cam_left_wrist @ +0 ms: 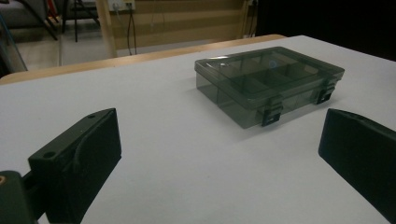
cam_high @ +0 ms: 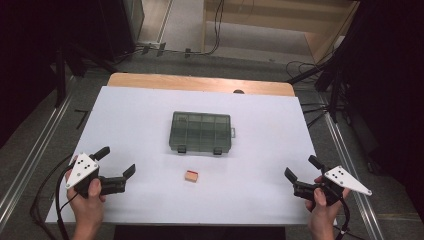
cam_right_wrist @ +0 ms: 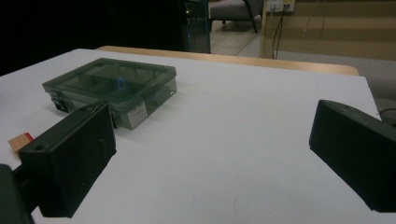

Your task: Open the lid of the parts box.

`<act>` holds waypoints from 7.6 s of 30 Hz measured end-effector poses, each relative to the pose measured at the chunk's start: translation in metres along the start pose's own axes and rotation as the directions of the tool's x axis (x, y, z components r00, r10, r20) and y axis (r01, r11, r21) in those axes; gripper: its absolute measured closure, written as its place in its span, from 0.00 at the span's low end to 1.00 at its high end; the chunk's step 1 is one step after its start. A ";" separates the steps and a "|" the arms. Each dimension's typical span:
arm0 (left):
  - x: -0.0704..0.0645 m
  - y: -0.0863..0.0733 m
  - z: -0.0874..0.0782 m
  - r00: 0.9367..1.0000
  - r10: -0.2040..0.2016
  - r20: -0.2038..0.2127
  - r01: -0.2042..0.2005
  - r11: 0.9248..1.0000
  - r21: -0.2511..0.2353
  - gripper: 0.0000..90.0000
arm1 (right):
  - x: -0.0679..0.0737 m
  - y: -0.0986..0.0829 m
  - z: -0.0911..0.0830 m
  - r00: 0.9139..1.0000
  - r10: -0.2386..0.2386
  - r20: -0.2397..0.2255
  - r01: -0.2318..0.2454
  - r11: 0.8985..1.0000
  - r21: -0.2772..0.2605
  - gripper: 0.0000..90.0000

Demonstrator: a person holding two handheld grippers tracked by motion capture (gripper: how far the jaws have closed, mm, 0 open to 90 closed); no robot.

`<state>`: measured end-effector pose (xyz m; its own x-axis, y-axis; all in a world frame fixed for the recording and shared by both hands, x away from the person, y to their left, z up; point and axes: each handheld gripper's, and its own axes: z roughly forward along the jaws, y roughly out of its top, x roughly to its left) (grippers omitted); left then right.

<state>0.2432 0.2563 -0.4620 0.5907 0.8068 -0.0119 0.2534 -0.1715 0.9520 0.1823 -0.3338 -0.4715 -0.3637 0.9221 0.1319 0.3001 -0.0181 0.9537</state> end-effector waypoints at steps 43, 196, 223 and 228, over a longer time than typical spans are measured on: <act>-0.015 0.040 0.054 0.994 0.017 0.105 -0.015 1.000 -0.022 0.00 | 0.031 0.055 0.067 0.994 -0.049 -0.100 0.047 0.999 -0.022 0.00; -0.008 0.002 0.134 0.970 -0.070 0.232 -0.011 0.944 0.331 0.99 | 0.068 0.003 0.165 0.948 -0.120 -0.294 0.216 0.924 0.317 0.98; -0.008 0.012 0.129 0.963 -0.082 0.255 0.013 0.965 0.260 0.99 | 0.070 0.006 0.162 0.948 -0.128 -0.293 0.216 0.932 0.291 0.98; -0.007 0.015 0.129 0.962 -0.083 0.259 0.017 0.969 0.246 0.99 | 0.071 0.008 0.161 0.948 -0.127 -0.291 0.211 0.937 0.279 0.98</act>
<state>0.3413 0.1751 -0.4873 0.7460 0.6441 -0.1694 0.4441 -0.2917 0.8471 0.3006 -0.2062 -0.4979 -0.6398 0.7641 0.0829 0.4501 0.2850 0.8462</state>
